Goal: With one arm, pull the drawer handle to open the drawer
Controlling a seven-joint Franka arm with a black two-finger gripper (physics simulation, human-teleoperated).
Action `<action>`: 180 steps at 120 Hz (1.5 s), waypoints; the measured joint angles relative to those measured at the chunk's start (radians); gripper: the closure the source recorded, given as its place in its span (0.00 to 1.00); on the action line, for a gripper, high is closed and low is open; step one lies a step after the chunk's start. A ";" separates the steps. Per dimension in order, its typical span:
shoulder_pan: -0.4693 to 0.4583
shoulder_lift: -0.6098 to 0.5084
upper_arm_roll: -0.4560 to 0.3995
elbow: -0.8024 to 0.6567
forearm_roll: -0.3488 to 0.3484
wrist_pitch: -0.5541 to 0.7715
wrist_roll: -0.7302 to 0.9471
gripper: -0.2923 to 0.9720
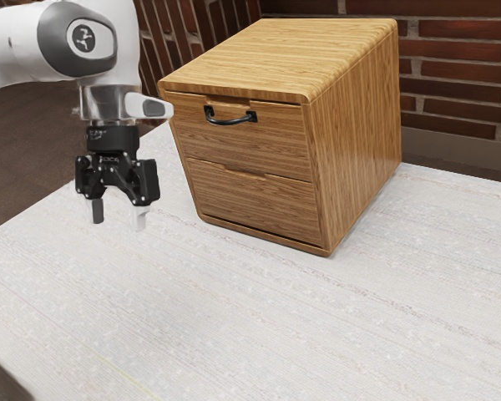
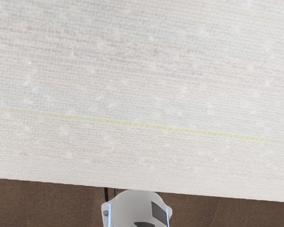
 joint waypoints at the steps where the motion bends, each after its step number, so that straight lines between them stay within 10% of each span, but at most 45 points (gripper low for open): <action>1: 0.000 0.000 0.000 -0.001 0.000 0.012 0.001 0.23; 36: 0.005 -0.089 -0.004 0.088 0.000 0.218 0.050 0.23; 109: -0.021 -0.009 -0.099 0.118 0.013 0.486 1.043 0.23; 180: -0.014 0.067 -0.106 0.159 0.007 0.584 1.527 0.23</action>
